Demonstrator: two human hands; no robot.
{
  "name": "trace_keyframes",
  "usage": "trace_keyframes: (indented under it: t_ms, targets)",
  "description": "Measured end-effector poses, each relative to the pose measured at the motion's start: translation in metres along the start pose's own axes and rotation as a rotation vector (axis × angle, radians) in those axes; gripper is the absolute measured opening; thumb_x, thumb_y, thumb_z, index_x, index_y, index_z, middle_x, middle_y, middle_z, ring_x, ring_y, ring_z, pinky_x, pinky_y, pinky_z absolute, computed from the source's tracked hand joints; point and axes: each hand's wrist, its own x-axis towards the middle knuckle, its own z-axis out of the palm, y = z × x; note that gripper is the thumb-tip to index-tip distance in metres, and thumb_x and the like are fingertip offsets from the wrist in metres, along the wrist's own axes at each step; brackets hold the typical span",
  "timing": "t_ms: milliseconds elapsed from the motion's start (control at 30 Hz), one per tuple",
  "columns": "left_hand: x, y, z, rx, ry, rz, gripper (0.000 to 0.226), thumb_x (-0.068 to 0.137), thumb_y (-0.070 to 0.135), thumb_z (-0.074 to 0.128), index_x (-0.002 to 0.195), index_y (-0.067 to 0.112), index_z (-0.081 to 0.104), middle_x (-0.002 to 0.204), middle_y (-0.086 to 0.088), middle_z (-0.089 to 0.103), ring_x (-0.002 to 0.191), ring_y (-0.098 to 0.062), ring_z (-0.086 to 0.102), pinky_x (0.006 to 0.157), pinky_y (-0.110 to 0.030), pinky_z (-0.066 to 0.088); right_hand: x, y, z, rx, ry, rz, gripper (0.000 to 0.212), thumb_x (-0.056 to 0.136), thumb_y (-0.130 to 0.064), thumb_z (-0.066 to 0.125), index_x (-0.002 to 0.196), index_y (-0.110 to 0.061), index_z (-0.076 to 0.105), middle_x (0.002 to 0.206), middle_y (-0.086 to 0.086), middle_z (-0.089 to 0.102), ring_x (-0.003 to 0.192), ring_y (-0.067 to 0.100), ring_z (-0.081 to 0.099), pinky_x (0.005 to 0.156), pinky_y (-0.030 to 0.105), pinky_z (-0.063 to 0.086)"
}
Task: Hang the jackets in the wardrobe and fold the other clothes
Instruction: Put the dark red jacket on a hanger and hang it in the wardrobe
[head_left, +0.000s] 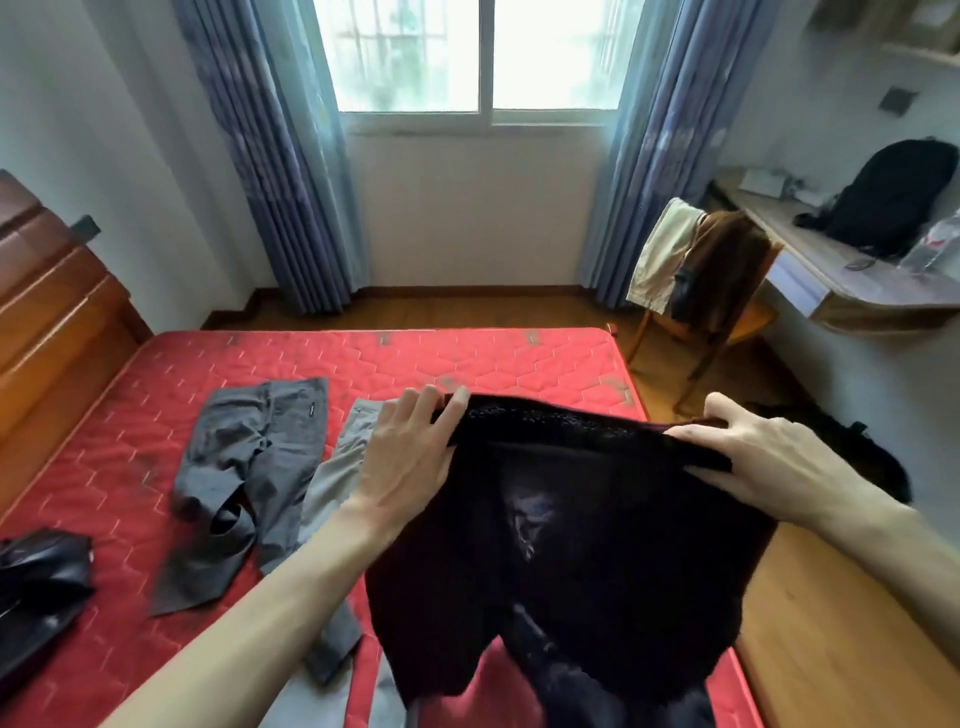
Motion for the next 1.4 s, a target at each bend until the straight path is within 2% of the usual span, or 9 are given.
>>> trace_keyframes:
  t_ms: [133,300,433,600,767,967,1100,1267,1400]
  targets:
    - [0.006,0.009,-0.009,0.008,0.093,0.074,0.046,0.08,0.0,0.073,0.125,0.007,0.063,0.124,-0.013,0.058,0.113,-0.034,0.054,0.096,-0.051,0.053,-0.007,0.009,-0.003,-0.001,0.159,-0.024,0.033,0.092,-0.054,0.066,0.122,-0.041,0.07,0.122,-0.008,0.047,0.086,0.009,0.056,0.063,0.022,0.047]
    - [0.024,0.023,-0.029,-0.122,0.132,0.068,0.032,0.088,0.008,0.073,0.117,0.008,0.059,0.107,-0.006,0.06,0.094,-0.028,0.062,0.059,-0.042,0.059,-0.002,0.016,-0.003,-0.134,0.369,-0.139,0.034,0.101,-0.041,0.056,0.123,-0.023,0.073,0.138,0.001,0.06,0.137,0.029,0.05,0.109,0.051,0.042]
    - [0.043,0.036,-0.05,-0.077,0.212,0.104,0.02,0.09,0.018,0.064,0.106,0.006,0.061,0.097,-0.008,0.058,0.076,-0.028,0.059,0.062,-0.041,0.051,-0.003,0.012,-0.001,-0.11,0.433,-0.235,0.03,0.101,-0.03,0.055,0.124,-0.016,0.067,0.126,0.0,0.065,0.127,0.024,0.059,0.108,0.044,0.047]
    - [0.054,0.036,-0.061,-0.011,0.144,0.044,0.035,0.085,0.018,0.077,0.112,0.007,0.056,0.098,-0.007,0.054,0.062,-0.028,0.059,0.044,-0.035,0.045,0.005,0.014,0.007,-0.07,0.428,-0.182,0.026,0.085,-0.006,0.071,0.111,-0.007,0.064,0.107,0.003,0.066,0.102,0.025,0.065,0.081,0.039,0.06]
    - [0.052,0.034,-0.055,0.043,0.054,-0.11,0.031,0.091,0.024,0.076,0.107,0.008,0.054,0.077,-0.007,0.062,0.066,-0.032,0.064,0.054,-0.037,0.046,0.017,0.01,0.004,0.062,0.396,-0.029,0.025,0.087,-0.016,0.07,0.108,-0.014,0.058,0.096,-0.005,0.062,0.086,0.019,0.056,0.056,0.036,0.057]
    - [0.038,0.033,-0.043,-0.382,-0.082,-0.379,0.016,0.102,0.019,0.062,0.103,0.02,0.046,0.075,0.001,0.068,0.065,-0.018,0.068,0.06,-0.037,0.054,0.033,0.009,-0.001,0.185,0.419,-0.079,0.016,0.091,-0.024,0.066,0.106,-0.018,0.069,0.107,-0.005,0.064,0.106,0.021,0.055,0.1,0.041,0.043]
    - [0.039,0.048,-0.043,-0.691,-0.133,-0.451,0.011,0.1,0.02,0.063,0.091,0.022,0.057,0.08,-0.002,0.069,0.072,-0.019,0.067,0.066,-0.039,0.058,0.02,0.009,-0.004,0.352,0.258,-0.166,0.019,0.088,-0.028,0.047,0.092,-0.021,0.063,0.093,-0.013,0.061,0.098,0.013,0.052,0.095,0.035,0.04]
    - [0.047,0.055,-0.037,-0.664,-0.12,-0.357,0.027,0.085,0.026,0.079,0.069,0.027,0.056,0.065,0.004,0.062,0.06,-0.005,0.055,0.06,-0.034,0.048,-0.003,0.014,-0.003,0.618,0.183,-0.058,0.024,0.078,-0.029,0.037,0.081,-0.019,0.058,0.071,-0.004,0.062,0.067,0.02,0.058,0.066,0.043,0.05]
    - [0.054,0.057,-0.04,-0.541,-0.104,-0.111,0.044,0.075,0.058,0.081,0.063,0.033,0.047,0.054,0.012,0.052,0.049,-0.005,0.046,0.051,-0.028,0.04,-0.021,0.022,-0.009,0.755,0.132,-0.008,0.019,0.081,-0.02,0.041,0.07,-0.024,0.056,0.065,-0.005,0.059,0.059,0.019,0.056,0.06,0.036,0.047]
